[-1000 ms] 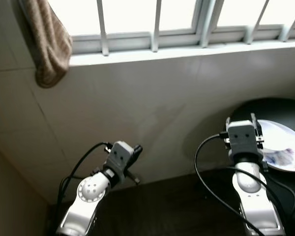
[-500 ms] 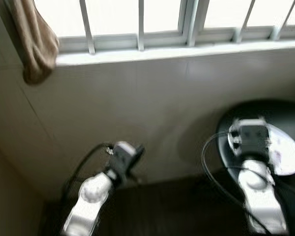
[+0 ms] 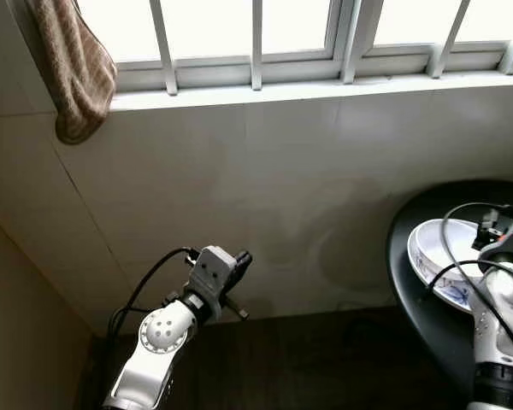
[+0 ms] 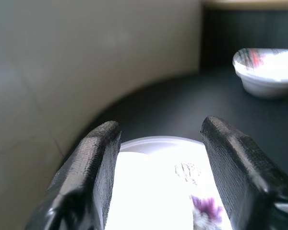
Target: Kitchen organization
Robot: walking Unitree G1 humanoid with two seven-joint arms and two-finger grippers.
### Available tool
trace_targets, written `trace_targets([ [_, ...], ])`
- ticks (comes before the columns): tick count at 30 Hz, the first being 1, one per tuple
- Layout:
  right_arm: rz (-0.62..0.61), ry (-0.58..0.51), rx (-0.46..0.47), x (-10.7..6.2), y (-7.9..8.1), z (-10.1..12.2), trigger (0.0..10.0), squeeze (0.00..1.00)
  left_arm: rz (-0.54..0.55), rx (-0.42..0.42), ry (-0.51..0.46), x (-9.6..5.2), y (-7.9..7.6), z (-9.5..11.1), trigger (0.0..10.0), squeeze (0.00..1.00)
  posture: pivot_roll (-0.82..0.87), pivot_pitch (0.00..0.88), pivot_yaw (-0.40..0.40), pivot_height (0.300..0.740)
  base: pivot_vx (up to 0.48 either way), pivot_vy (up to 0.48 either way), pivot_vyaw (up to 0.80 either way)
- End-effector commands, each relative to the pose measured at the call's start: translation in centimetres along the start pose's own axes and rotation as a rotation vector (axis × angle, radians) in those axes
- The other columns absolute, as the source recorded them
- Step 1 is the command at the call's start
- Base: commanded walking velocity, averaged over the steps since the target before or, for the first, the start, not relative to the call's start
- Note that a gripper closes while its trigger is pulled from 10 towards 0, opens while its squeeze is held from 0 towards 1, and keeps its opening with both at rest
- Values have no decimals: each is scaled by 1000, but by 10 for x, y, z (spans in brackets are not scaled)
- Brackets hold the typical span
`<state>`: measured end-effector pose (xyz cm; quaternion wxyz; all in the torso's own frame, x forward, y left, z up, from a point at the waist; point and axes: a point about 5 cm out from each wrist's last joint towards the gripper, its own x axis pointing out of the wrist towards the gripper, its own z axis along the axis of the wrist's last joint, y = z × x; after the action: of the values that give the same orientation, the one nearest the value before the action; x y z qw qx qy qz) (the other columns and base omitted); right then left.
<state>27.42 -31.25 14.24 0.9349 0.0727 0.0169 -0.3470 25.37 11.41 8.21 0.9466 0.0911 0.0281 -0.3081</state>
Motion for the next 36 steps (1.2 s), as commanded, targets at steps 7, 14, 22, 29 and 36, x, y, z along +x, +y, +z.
trace_targets([
  [7, -11, 143, 130, 8, -4, -12, 10000, 0, 0, 3, -3, 1, 4, 2, 10000, 0, 97, 0, -64, 740, 0, 0, 0],
  [14, -17, 200, 156, 8, -10, -18, 10000, 0, -1, 0, -4, 1, 4, 2, 10000, 0, 89, 0, -62, 740, 0, 0, 0],
  [22, -16, 241, 115, 6, -15, -22, 10000, 0, -6, -8, -7, 1, 3, 2, 10000, 0, 82, 0, -64, 740, 0, 0, 0],
  [29, -123, 228, 168, 7, -28, -22, 10000, 0, -5, -11, -8, 1, 2, 2, 10000, 0, 84, 0, -64, 740, 0, 0, 0],
  [36, -122, 312, 255, 8, -28, -32, 10000, 0, -7, -13, -10, 1, 2, 2, 10000, 0, 83, 0, -67, 740, 0, 0, 0],
])
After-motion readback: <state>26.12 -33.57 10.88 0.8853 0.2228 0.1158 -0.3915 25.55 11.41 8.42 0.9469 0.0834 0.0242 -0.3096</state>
